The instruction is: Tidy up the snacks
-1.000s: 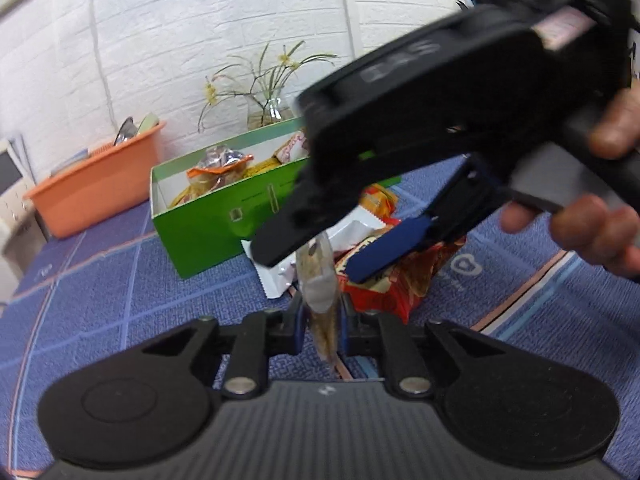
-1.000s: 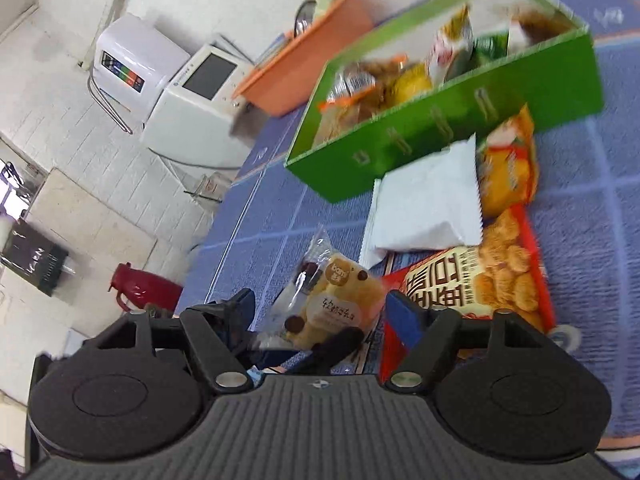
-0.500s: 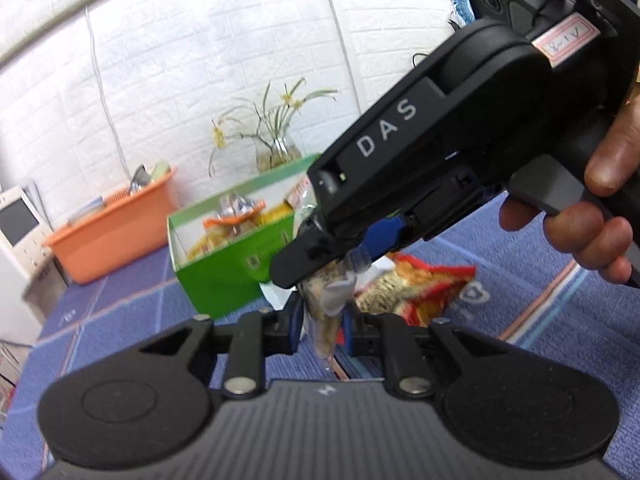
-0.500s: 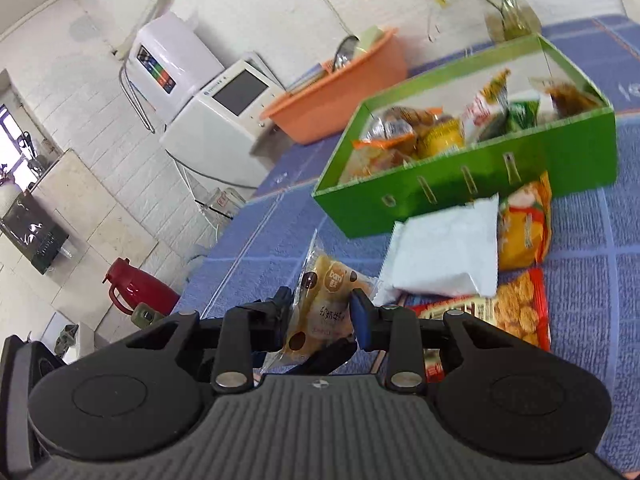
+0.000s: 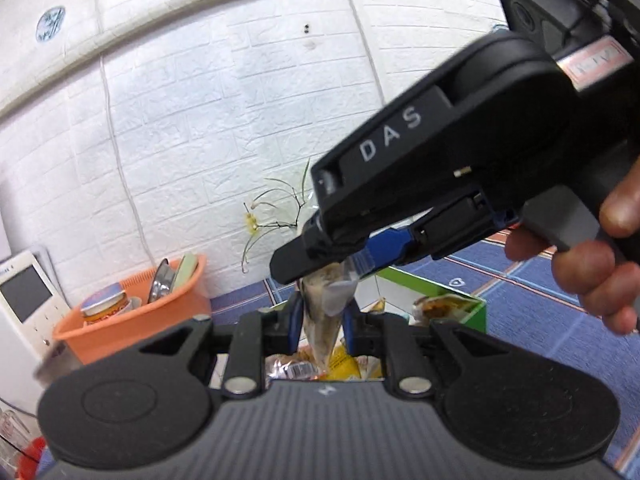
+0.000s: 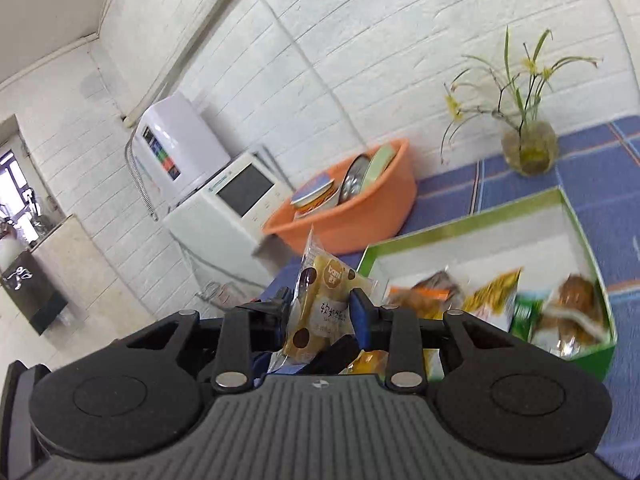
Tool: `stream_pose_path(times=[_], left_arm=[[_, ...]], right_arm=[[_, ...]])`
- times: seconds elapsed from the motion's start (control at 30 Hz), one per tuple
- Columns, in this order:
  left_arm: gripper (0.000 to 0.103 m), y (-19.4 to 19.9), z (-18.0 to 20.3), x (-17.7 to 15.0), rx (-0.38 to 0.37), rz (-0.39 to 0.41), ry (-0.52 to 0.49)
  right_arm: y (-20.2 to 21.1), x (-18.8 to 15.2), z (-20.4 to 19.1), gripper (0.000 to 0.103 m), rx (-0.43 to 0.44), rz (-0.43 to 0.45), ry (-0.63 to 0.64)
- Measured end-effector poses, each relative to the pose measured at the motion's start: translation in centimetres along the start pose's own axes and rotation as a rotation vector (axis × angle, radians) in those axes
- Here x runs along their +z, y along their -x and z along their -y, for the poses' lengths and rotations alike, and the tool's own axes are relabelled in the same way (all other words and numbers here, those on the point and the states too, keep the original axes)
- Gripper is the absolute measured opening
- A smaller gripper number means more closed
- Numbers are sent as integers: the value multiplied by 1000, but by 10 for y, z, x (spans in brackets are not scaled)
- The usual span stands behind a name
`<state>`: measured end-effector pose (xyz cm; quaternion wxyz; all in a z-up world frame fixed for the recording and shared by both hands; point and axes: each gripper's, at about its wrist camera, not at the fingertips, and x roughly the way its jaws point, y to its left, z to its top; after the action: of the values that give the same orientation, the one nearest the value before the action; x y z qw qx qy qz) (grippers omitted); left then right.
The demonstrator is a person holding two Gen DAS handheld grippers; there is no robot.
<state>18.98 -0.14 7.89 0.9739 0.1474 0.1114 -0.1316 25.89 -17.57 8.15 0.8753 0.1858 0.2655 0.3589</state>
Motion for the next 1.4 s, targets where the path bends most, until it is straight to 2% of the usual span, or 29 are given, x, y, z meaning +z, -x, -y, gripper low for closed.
stream_pose_path(times=[0.07,0.23,0.27,0.3,0.33,0.37,0.43,0.5,0.57,0.7,0.73,0.77,0.8,0.9,1.03,1.1,1.2,1.27,1.4], left_arm=[[31,-18,-1,-5,7,-4,23],[36,-63,1,-20,11,-87,54],[40,-70,2,-23,15,-96,59],[48,-75,2,-26,26,-104,66],[50,-79,1,-28,44,-102,70],[56,-79,-3,-30,55,-100,80],[61,-78,-10,-33,55,-89,116],[67,-75,-19,-34,43,-90,158],[67,-66,-29,-34,36,-92,204],[73,-37,-42,-36,64,-42,279],[77,-28,-43,-34,77,-45,284],[94,-20,-43,-33,91,-55,290],[103,-10,-44,-34,95,-52,303],[102,21,-34,-42,77,-1,268],[103,40,-3,-58,133,-23,137],[103,40,11,-70,97,-40,74],[103,27,24,-82,25,-129,26],[103,12,28,-89,7,-206,6],[103,0,17,-97,-21,-275,90]], right_arm=[[-10,-1,13,57,4,-2,1],[-33,-10,49,57,-3,-11,-49],[-35,-11,55,57,-7,-5,-63],[-37,-12,60,58,-17,1,-75],[-38,-12,65,62,-29,10,-85],[-37,-13,69,77,-43,26,-93],[-32,-15,73,103,-85,66,-98],[-23,-17,75,103,-105,102,-91],[-11,-19,77,103,-106,139,-108],[13,-28,75,103,-119,208,-149],[18,-31,74,103,-119,212,-163],[22,-34,75,103,-113,203,-184],[26,-37,75,103,-102,192,-201],[35,-49,76,103,-31,119,-244],[38,-71,81,103,126,2,-335],[37,-80,82,103,161,-39,-374],[34,-87,83,103,123,-67,-381],[34,-90,85,103,87,-66,-377],[30,-96,93,103,63,-95,-383]])
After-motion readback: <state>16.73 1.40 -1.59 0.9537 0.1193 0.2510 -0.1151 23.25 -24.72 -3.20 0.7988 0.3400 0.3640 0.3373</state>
